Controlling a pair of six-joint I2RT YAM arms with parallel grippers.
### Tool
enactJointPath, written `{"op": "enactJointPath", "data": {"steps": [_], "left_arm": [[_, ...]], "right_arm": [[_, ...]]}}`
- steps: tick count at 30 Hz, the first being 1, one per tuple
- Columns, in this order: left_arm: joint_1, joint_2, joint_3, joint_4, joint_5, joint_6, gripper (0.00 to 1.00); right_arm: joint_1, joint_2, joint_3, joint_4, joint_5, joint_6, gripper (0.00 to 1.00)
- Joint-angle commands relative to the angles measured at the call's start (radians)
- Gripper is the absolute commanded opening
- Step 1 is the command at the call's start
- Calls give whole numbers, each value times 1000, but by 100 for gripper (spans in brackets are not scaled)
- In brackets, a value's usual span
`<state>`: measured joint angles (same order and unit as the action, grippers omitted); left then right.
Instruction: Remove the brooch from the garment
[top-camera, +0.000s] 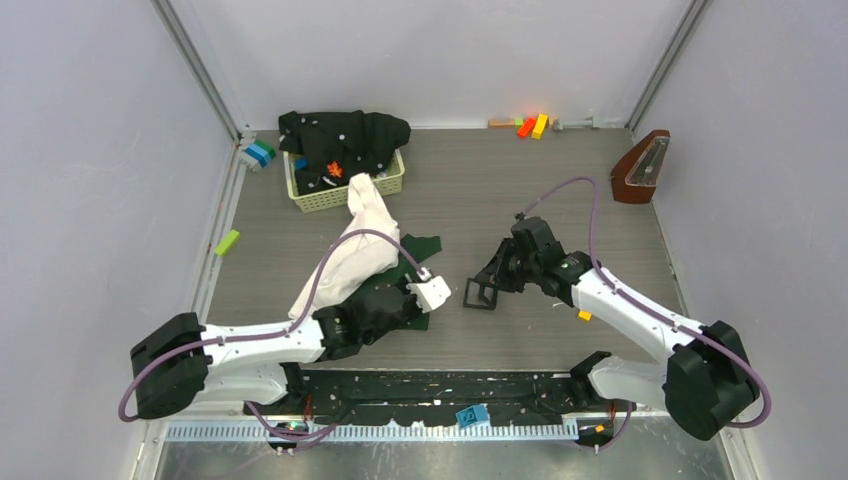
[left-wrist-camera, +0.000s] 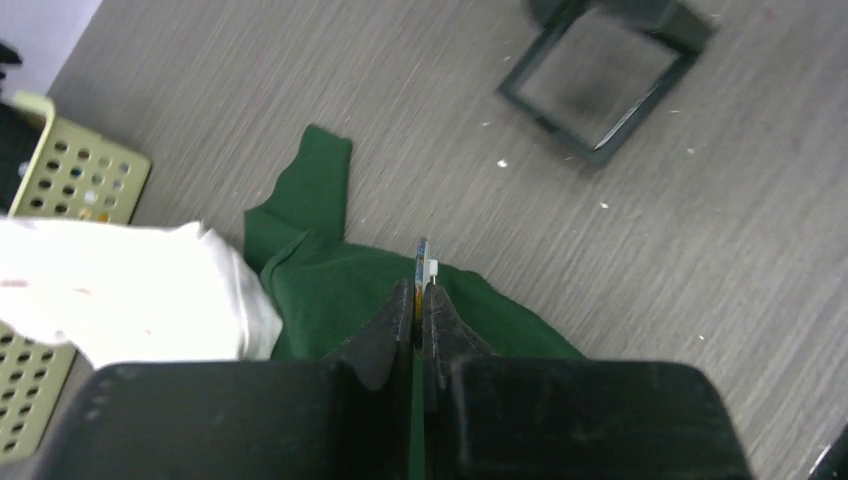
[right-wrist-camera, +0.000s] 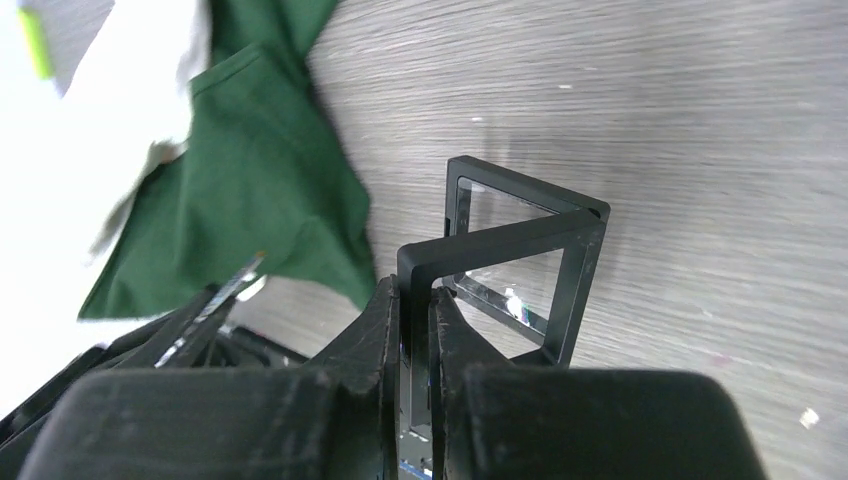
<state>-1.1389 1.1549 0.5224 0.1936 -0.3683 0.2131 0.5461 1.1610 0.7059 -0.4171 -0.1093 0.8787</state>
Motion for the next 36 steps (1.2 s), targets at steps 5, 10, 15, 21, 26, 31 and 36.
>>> {"op": "enactJointPath", "data": {"steps": [5, 10, 15, 21, 26, 31, 36], "left_arm": [[-5, -28, -158, 445, 278, 207, 0], [-5, 26, -153, 470, 256, 245, 0], [-5, 130, -117, 496, 240, 338, 0], [-5, 219, -91, 542, 161, 369, 0], [-4, 304, -77, 610, 106, 386, 0], [-3, 352, -54, 630, 98, 397, 0], [-3, 372, -50, 629, 137, 380, 0]], "right_arm": [[-13, 68, -56, 396, -319, -110, 1], [-47, 169, -90, 623, -477, -66, 1], [-61, 252, -105, 742, -574, -17, 0], [-65, 261, -87, 647, -559, -62, 0], [-66, 248, -80, 595, -553, -98, 0], [-66, 239, -91, 581, -550, -99, 1], [-66, 223, -87, 551, -530, -100, 2]]}}
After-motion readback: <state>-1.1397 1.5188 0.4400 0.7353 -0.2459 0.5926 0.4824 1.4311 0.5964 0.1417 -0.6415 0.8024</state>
